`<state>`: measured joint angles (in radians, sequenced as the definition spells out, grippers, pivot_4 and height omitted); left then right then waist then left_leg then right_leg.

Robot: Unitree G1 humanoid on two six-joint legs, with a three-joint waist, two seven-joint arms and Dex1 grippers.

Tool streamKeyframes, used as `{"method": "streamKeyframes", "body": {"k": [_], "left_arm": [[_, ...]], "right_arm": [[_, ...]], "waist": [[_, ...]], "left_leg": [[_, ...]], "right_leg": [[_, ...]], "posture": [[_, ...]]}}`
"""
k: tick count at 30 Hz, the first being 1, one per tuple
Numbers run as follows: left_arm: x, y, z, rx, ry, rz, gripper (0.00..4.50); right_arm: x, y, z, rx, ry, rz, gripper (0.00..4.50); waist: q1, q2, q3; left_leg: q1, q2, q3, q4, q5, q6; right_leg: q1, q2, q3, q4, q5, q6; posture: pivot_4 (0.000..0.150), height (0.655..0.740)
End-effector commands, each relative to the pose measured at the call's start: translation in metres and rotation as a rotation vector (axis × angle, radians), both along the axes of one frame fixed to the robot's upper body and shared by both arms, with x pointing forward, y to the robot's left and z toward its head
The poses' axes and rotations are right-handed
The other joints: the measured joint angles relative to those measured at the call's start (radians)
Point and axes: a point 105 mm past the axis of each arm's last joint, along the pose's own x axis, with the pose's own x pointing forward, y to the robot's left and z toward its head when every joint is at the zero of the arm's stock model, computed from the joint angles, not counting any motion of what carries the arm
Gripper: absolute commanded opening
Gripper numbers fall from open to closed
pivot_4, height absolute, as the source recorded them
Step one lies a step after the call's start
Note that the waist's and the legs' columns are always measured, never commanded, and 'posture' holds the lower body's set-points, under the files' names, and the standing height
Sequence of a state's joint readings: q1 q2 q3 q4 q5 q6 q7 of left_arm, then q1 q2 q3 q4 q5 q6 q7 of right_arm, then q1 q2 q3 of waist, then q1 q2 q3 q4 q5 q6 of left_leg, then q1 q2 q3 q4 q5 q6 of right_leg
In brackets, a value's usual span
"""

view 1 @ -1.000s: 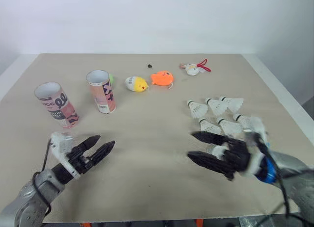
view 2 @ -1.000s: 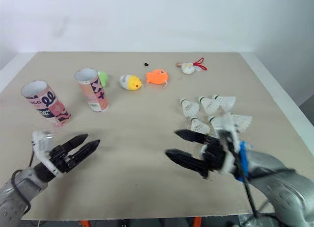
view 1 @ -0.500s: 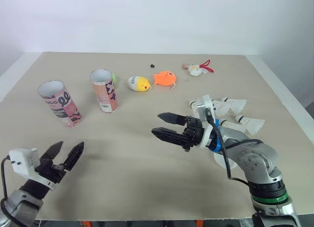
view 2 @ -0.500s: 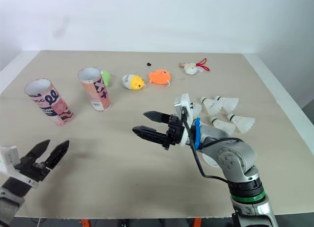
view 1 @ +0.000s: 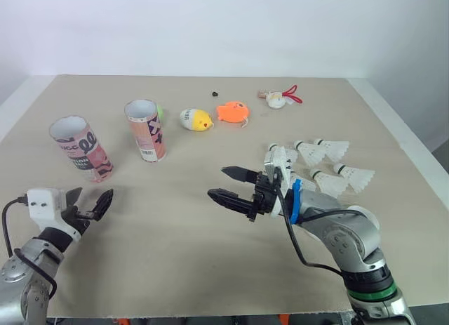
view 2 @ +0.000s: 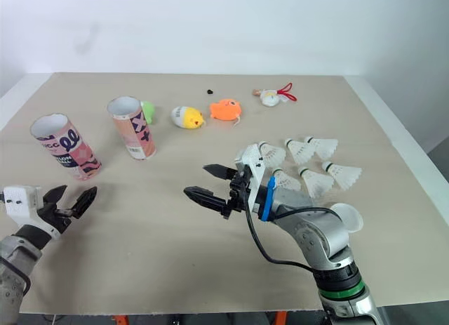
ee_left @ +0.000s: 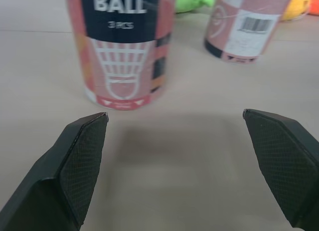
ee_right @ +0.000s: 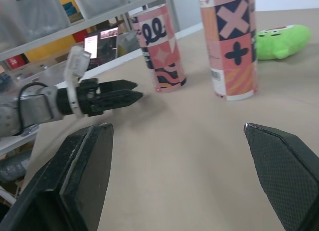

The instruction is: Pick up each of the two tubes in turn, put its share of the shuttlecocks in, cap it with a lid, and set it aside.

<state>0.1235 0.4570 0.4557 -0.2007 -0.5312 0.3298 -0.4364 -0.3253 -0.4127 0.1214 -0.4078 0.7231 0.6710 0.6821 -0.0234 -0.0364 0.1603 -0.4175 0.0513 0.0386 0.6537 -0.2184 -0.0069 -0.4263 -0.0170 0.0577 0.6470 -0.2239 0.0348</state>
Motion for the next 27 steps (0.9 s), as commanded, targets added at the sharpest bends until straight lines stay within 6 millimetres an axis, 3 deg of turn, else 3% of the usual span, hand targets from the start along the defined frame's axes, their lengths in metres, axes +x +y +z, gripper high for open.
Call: {"method": "streamKeyframes", "body": {"k": [1, 4, 27], "left_arm": [[0.010, 0.011, 0.012, 0.062, -0.051, 0.058, 4.50], [0.019, 0.019, 0.016, 0.075, -0.066, 0.097, 4.50], [0.095, 0.024, 0.027, 0.109, -0.066, 0.047, 4.50]], "right_arm": [[-0.006, 0.002, 0.015, 0.036, -0.063, 0.013, 4.48], [-0.005, 0.001, 0.014, 0.037, -0.064, 0.005, 4.48], [-0.010, -0.001, 0.020, 0.059, -0.073, -0.007, 4.48]], "waist": [[0.000, 0.000, 0.000], [0.000, 0.000, 0.000], [0.000, -0.001, 0.000]], "left_leg": [[0.000, 0.000, 0.000, 0.000, 0.000, 0.000], [0.000, 0.000, 0.000, 0.000, 0.000, 0.000], [-0.001, 0.000, 0.000, 0.000, 0.000, 0.000]], "right_leg": [[0.000, 0.000, 0.000, 0.000, 0.000, 0.000], [0.000, 0.000, 0.000, 0.000, 0.001, 0.000], [0.000, 0.001, -0.001, 0.000, 0.004, 0.003]], "posture": [[0.150, 0.7400], [0.150, 0.7400], [0.150, 0.7400]]}}
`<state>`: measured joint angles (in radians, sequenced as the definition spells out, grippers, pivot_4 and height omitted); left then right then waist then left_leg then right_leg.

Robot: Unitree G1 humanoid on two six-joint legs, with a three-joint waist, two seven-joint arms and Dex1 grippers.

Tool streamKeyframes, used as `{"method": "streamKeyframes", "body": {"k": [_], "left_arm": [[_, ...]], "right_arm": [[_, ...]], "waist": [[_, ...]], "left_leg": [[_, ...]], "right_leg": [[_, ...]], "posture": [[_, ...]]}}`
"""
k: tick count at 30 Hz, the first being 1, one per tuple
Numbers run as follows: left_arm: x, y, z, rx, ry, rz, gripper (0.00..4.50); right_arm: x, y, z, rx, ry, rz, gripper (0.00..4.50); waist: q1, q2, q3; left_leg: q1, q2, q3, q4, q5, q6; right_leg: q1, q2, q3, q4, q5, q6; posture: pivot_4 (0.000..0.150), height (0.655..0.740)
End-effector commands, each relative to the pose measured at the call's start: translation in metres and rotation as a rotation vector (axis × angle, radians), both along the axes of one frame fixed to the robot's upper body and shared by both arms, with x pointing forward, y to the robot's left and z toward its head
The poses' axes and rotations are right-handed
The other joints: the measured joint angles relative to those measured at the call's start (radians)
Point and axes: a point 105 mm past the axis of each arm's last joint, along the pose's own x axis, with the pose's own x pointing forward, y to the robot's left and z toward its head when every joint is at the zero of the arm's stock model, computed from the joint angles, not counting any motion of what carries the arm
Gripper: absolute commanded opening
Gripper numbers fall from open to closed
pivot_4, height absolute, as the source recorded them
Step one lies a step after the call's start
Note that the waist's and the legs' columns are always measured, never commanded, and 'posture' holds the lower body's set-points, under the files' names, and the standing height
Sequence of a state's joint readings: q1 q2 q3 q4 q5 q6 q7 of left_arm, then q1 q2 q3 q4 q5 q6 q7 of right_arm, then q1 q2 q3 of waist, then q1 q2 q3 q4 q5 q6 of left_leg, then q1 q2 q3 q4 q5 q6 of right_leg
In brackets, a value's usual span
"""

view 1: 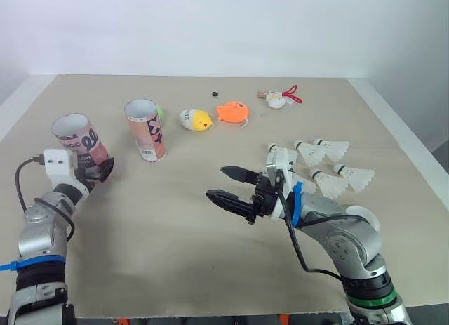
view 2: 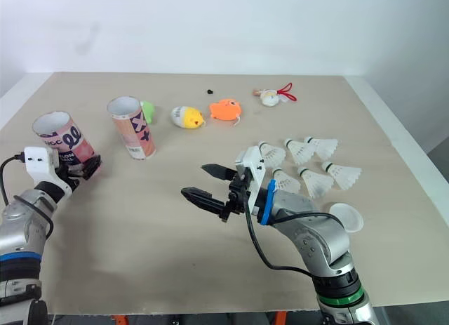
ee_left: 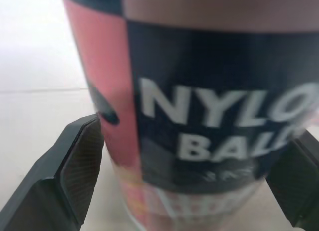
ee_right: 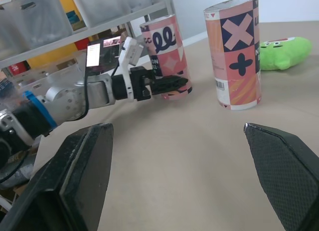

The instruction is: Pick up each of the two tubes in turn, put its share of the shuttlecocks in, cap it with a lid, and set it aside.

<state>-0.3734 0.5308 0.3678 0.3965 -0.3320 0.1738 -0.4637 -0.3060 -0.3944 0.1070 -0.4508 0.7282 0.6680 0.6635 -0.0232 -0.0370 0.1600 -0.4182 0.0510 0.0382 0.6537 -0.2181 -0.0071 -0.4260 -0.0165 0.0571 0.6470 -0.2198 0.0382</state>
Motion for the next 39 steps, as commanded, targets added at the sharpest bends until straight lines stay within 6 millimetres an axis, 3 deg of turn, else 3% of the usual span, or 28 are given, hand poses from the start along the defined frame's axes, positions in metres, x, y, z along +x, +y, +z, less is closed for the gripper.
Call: {"method": "streamKeyframes", "body": {"k": [1, 11, 15, 22, 26, 31, 36, 39], "left_arm": [[0.005, 0.003, 0.015, 0.042, -0.044, -0.003, 4.50], [0.010, -0.003, 0.024, 0.037, -0.077, -0.016, 4.50], [0.010, 0.000, 0.023, 0.030, -0.079, 0.005, 3.30], [0.007, 0.004, 0.027, 0.054, -0.093, 0.029, 3.30], [0.005, 0.000, 0.043, 0.109, -0.128, -0.012, 3.30], [-0.005, -0.028, 0.066, 0.255, -0.086, -0.276, 3.30], [-0.044, -0.070, 0.058, 0.431, 0.175, -0.759, 3.30], [-0.066, -0.092, 0.050, 0.501, 0.332, -0.999, 3.30]], "right_arm": [[-0.006, -0.002, 0.014, 0.030, -0.050, 0.000, 4.48], [-0.007, -0.003, 0.013, 0.028, -0.043, -0.007, 4.48], [-0.006, -0.003, 0.014, 0.028, -0.044, -0.006, 4.50], [-0.007, -0.004, 0.014, 0.029, -0.043, -0.002, 4.50], [-0.008, -0.005, 0.014, 0.029, -0.039, 0.000, 4.50], [-0.021, -0.015, 0.019, 0.052, -0.010, 0.057, 4.50], [-0.039, -0.035, 0.032, 0.072, 0.002, 0.098, 4.50], [-0.051, -0.045, 0.029, 0.003, -0.002, 0.080, 4.50]], "waist": [[0.000, 0.000, 0.000], [0.000, 0.000, 0.000], [0.000, 0.000, 0.000], [0.000, 0.000, 0.000], [0.000, 0.000, 0.000], [0.000, -0.001, 0.001], [0.000, -0.001, 0.001], [0.000, -0.001, 0.001]], "left_leg": [[0.000, 0.000, 0.000, 0.000, 0.000, 0.000], [0.000, 0.000, 0.000, 0.000, 0.000, 0.000], [0.000, 0.000, -0.001, 0.000, 0.000, 0.000], [0.000, 0.000, -0.001, 0.000, 0.000, 0.000], [-0.001, 0.000, -0.001, 0.000, 0.000, 0.000], [-0.002, 0.000, -0.001, 0.000, 0.000, 0.000], [-0.001, -0.002, -0.001, -0.001, -0.001, -0.001], [-0.002, -0.002, -0.001, -0.002, -0.001, -0.001]], "right_leg": [[0.000, 0.000, 0.000, 0.000, 0.000, 0.000], [0.000, 0.000, 0.000, 0.000, 0.000, 0.000], [0.000, 0.000, 0.000, 0.000, 0.000, 0.000], [0.000, 0.000, 0.000, 0.000, 0.000, 0.000], [0.000, 0.000, 0.000, 0.000, 0.000, 0.000], [0.000, 0.000, 0.000, 0.000, 0.002, -0.003], [-0.001, -0.003, 0.000, 0.000, -0.001, -0.003], [-0.001, -0.004, -0.001, 0.000, -0.005, -0.007]], "posture": [[0.150, 0.7400], [0.150, 0.7400], [0.150, 0.7400], [0.150, 0.7400], [0.150, 0.7400], [0.150, 0.7400], [0.150, 0.7400], [0.150, 0.7400]]}}
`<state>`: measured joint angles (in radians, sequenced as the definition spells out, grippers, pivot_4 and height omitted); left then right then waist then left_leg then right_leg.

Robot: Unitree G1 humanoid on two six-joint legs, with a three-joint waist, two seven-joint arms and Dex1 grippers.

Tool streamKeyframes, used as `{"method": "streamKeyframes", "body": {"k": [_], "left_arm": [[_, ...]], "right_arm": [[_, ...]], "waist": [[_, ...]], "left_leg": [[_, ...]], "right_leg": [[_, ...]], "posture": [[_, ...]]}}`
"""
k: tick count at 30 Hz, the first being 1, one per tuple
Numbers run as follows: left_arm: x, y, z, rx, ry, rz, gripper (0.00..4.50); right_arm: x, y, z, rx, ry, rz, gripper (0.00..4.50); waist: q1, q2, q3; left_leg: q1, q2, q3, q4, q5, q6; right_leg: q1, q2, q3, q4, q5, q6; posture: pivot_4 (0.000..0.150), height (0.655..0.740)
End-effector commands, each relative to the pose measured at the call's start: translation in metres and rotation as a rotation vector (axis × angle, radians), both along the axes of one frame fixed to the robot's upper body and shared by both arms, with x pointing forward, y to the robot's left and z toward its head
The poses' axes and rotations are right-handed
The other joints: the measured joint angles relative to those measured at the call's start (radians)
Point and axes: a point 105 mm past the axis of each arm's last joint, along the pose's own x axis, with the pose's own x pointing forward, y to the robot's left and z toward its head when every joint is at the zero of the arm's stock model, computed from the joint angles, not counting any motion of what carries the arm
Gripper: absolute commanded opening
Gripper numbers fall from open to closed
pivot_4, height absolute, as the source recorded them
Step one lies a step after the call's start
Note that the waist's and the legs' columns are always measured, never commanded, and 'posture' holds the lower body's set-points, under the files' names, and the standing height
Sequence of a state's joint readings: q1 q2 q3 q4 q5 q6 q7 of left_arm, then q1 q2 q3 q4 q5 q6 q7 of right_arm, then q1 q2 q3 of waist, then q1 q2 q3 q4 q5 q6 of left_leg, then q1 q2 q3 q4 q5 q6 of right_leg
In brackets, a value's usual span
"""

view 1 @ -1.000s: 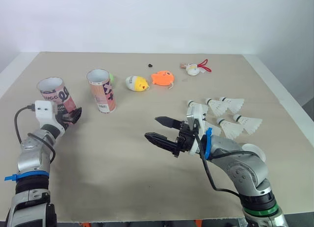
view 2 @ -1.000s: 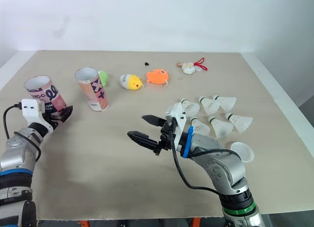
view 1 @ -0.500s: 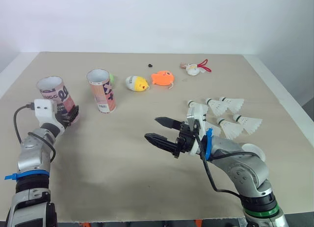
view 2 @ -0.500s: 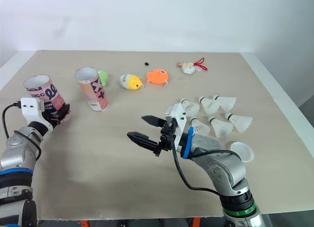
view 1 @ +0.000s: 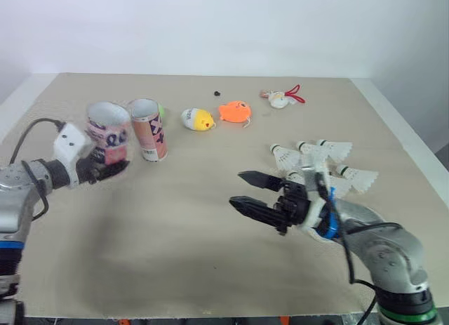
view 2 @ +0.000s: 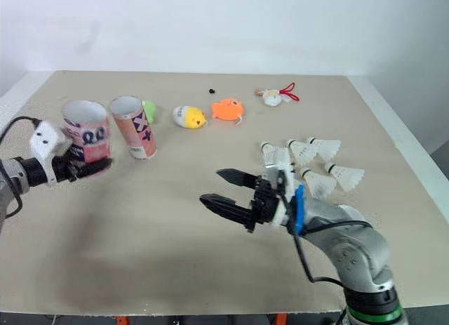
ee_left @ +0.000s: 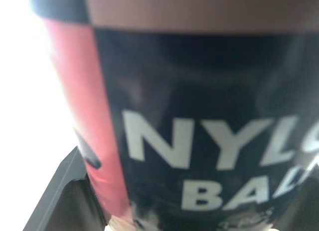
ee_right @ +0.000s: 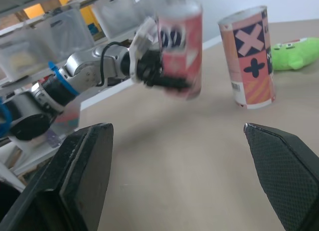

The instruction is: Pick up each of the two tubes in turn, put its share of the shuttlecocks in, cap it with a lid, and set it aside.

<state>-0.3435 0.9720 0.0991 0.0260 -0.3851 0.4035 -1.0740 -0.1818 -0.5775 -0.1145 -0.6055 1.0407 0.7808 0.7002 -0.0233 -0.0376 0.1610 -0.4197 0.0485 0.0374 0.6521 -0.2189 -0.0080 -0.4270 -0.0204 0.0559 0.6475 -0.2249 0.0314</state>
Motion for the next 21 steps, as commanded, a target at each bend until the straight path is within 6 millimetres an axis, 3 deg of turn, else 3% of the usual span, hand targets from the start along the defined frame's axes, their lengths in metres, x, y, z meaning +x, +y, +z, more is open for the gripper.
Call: {"method": "streamKeyframes", "body": {"k": [1, 5, 9, 14, 21], "left_arm": [[-0.023, -0.030, -0.004, 0.092, 0.166, -0.258, 3.30], [-0.027, -0.059, -0.014, 0.187, 0.268, -0.448, 3.30], [-0.017, -0.084, -0.014, 0.222, 0.286, -0.560, 3.30], [-0.002, -0.076, -0.037, 0.464, 0.306, -0.612, 3.30], [0.019, -0.082, -0.037, 0.574, 0.300, -0.670, 3.30]], "right_arm": [[-0.020, -0.007, 0.004, -0.077, -0.061, 0.002, 4.50], [-0.028, -0.019, -0.009, -0.203, -0.062, -0.119, 4.50], [-0.035, -0.030, -0.018, -0.278, -0.051, -0.276, 4.50], [-0.042, -0.043, -0.021, -0.289, -0.041, -0.503, 4.50], [-0.033, -0.053, -0.045, -0.298, 0.044, -0.762, 4.50]], "waist": [[0.003, 0.000, 0.000], [0.006, 0.000, 0.000], [0.006, 0.000, 0.000], [-0.001, 0.000, -0.001], [0.000, 0.004, -0.004]], "left_leg": [[0.000, 0.000, 0.000, 0.000, 0.000, 0.000], [-0.001, -0.001, -0.002, 0.000, 0.000, 0.000], [-0.001, -0.002, -0.002, 0.002, 0.000, 0.000], [-0.001, -0.001, -0.003, 0.003, 0.000, 0.001], [0.005, -0.001, -0.002, 0.003, 0.004, 0.007]], "right_leg": [[0.000, 0.000, 0.000, 0.000, -0.001, 0.000], [0.000, 0.001, -0.001, 0.001, -0.004, 0.006], [0.001, 0.001, 0.000, 0.001, -0.003, 0.007], [0.001, 0.003, 0.001, 0.001, -0.001, 0.010], [0.005, 0.004, 0.002, 0.002, 0.002, 0.004]], "posture": [[0.150, 0.7400], [0.150, 0.7400], [0.150, 0.7400], [0.150, 0.7400], [0.150, 0.7400]]}}
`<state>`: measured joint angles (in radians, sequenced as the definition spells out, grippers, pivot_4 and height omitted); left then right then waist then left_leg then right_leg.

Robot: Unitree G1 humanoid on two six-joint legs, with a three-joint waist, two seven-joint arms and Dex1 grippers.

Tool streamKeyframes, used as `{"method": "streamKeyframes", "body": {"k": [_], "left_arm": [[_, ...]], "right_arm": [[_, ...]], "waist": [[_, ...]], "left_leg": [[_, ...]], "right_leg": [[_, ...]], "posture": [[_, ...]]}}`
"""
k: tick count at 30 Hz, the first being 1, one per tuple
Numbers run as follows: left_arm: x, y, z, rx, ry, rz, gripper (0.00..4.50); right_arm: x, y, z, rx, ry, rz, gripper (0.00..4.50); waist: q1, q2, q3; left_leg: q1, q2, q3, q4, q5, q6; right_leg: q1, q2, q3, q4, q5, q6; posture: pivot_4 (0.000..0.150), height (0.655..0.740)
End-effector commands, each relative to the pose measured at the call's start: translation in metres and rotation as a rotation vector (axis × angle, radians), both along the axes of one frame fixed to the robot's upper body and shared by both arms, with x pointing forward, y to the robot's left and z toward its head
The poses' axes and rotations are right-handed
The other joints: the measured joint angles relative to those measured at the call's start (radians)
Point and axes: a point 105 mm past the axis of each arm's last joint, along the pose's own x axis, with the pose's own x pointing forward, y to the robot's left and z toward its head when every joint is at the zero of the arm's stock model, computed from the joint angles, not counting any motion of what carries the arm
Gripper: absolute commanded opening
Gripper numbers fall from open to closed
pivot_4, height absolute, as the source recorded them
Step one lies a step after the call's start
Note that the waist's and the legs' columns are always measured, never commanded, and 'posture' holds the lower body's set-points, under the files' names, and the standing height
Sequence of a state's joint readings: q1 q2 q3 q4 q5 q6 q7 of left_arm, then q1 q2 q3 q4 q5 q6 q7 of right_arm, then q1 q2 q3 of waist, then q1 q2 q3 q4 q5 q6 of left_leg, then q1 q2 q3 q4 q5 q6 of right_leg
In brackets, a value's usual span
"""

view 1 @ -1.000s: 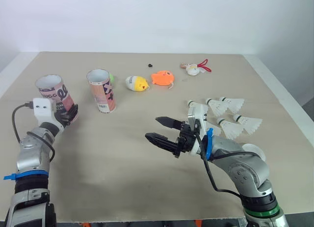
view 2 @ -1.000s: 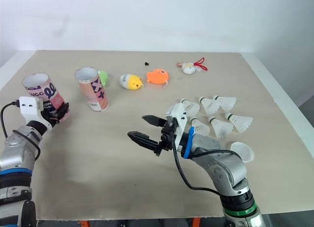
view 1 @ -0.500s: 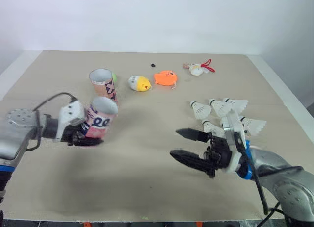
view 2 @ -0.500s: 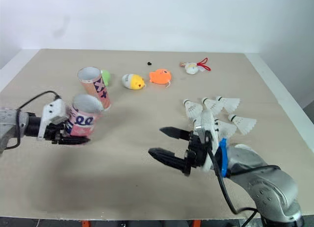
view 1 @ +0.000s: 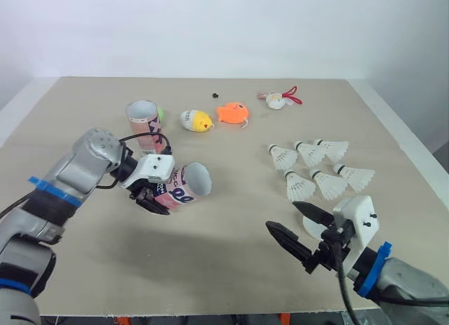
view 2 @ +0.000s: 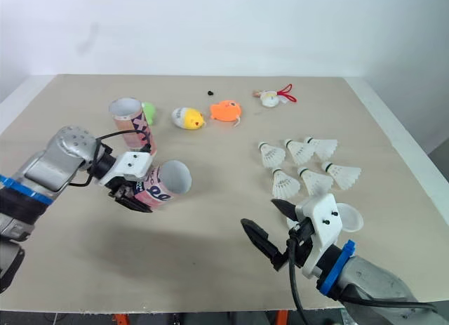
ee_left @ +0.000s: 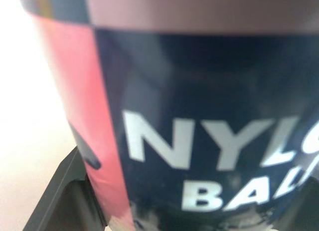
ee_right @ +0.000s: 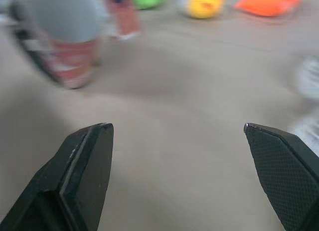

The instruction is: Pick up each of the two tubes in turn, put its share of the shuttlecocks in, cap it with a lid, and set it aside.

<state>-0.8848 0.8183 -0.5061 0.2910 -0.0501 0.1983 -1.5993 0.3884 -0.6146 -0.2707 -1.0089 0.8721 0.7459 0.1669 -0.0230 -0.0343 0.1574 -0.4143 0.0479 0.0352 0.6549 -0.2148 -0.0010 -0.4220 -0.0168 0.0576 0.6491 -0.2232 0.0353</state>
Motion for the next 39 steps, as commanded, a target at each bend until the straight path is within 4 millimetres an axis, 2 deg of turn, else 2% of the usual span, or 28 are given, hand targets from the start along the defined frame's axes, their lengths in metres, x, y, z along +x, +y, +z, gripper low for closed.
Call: {"method": "streamKeyframes", "body": {"k": [1, 7, 12, 17, 29, 39], "left_arm": [[0.014, 0.009, -0.009, 0.099, -0.022, 0.025, 3.30], [0.014, -0.004, -0.008, 0.065, -0.005, -0.017, 3.30], [0.009, -0.006, -0.008, 0.046, 0.006, -0.019, 3.30], [0.003, -0.008, -0.009, 0.040, 0.012, -0.022, 3.30], [-0.005, -0.013, -0.015, 0.025, 0.024, 0.005, 3.30], [-0.014, -0.020, -0.013, -0.027, 0.039, 0.019, 3.30]], "right_arm": [[0.006, 0.001, 0.001, -0.010, -0.052, -0.108, 4.50], [0.033, -0.010, -0.019, -0.057, -0.044, -0.268, 4.50], [0.048, -0.018, -0.028, -0.074, -0.037, -0.309, 4.50], [0.059, -0.022, -0.032, -0.082, -0.037, -0.314, 4.50], [0.092, -0.013, -0.036, -0.092, -0.067, -0.327, 4.50], [0.111, -0.025, -0.035, -0.116, -0.092, -0.389, 4.50]], "waist": [[-0.001, 0.001, -0.001], [-0.001, 0.004, -0.002], [0.000, 0.006, -0.003], [0.002, 0.007, -0.003], [0.000, 0.007, -0.004], [0.000, 0.007, -0.004]], "left_leg": [[0.001, 0.000, 0.000, 0.000, 0.001, 0.001], [0.006, -0.001, 0.000, 0.000, 0.002, 0.004], [0.005, -0.002, 0.002, -0.001, 0.002, 0.003], [0.001, -0.004, 0.001, -0.002, 0.001, 0.004], [0.000, -0.004, 0.001, -0.002, 0.000, 0.005], [-0.001, -0.004, 0.001, -0.002, 0.000, 0.005]], "right_leg": [[0.000, 0.000, 0.000, 0.000, 0.001, -0.001], [0.001, -0.001, 0.002, 0.000, 0.003, -0.003], [0.001, -0.003, 0.004, 0.000, 0.003, -0.002], [-0.001, -0.001, 0.005, 0.000, 0.000, 0.001], [-0.001, 0.000, 0.006, 0.000, 0.000, 0.002], [-0.001, -0.001, 0.006, 0.000, -0.001, 0.003]], "posture": [[0.150, 0.7400], [0.150, 0.7400], [0.150, 0.7400], [0.150, 0.7400], [0.150, 0.7400], [0.150, 0.7400]]}}
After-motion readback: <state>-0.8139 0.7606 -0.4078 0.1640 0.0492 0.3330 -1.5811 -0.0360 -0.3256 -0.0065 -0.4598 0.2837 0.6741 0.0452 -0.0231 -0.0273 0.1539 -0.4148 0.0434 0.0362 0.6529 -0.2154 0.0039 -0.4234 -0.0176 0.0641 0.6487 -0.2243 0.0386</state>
